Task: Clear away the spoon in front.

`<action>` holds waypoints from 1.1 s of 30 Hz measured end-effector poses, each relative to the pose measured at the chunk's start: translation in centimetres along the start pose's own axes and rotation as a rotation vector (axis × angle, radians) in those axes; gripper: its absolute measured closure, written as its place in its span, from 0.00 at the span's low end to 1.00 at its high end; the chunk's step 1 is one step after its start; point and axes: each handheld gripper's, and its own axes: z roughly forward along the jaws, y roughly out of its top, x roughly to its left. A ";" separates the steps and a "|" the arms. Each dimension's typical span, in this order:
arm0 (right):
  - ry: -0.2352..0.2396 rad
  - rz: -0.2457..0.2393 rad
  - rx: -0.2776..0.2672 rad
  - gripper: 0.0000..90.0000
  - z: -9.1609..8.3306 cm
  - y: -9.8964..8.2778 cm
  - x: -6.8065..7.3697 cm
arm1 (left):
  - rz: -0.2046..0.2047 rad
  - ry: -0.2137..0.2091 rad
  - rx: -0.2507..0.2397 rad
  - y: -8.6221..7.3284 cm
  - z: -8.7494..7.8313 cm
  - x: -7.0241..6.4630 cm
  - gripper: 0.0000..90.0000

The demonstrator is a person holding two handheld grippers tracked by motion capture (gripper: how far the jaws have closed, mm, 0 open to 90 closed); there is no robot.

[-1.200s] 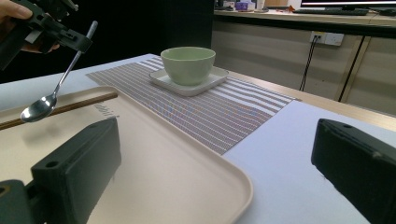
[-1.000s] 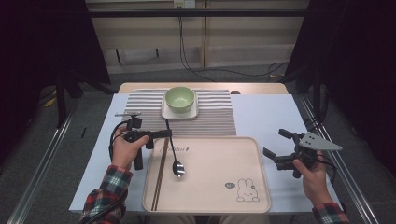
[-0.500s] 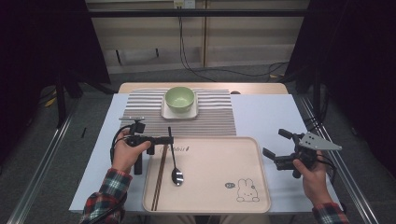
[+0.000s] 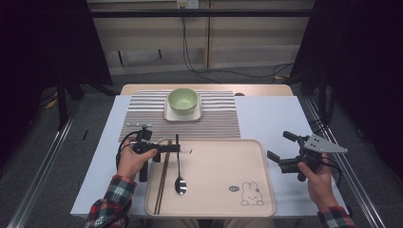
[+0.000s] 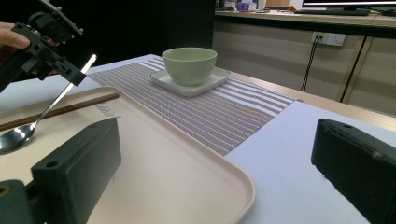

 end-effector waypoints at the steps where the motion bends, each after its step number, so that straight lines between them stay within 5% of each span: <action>1: -0.001 -0.003 -0.001 0.01 0.0 0.0 0.0 | 0.000 0.005 0.012 -0.1 0.2 0.0 0.99; 5: 0.004 -0.002 0.000 0.01 0.0 0.0 0.0 | 0.005 -0.003 0.032 -0.5 0.7 0.0 0.98; 14: 0.003 -0.002 0.001 0.01 0.1 0.0 0.0 | 0.049 0.055 0.037 -1.3 1.0 0.4 0.93; 16: 0.003 -0.004 -0.003 0.01 0.1 0.0 0.0 | 0.029 0.062 0.037 -1.4 1.1 0.3 0.93; 19: 0.005 -0.005 -0.002 0.01 0.1 0.0 0.0 | 0.064 0.091 0.040 -1.4 1.0 0.5 0.90; 33: 0.007 -0.009 -0.005 0.01 0.0 0.0 0.0 | 0.074 0.158 0.032 -1.5 1.2 0.8 0.81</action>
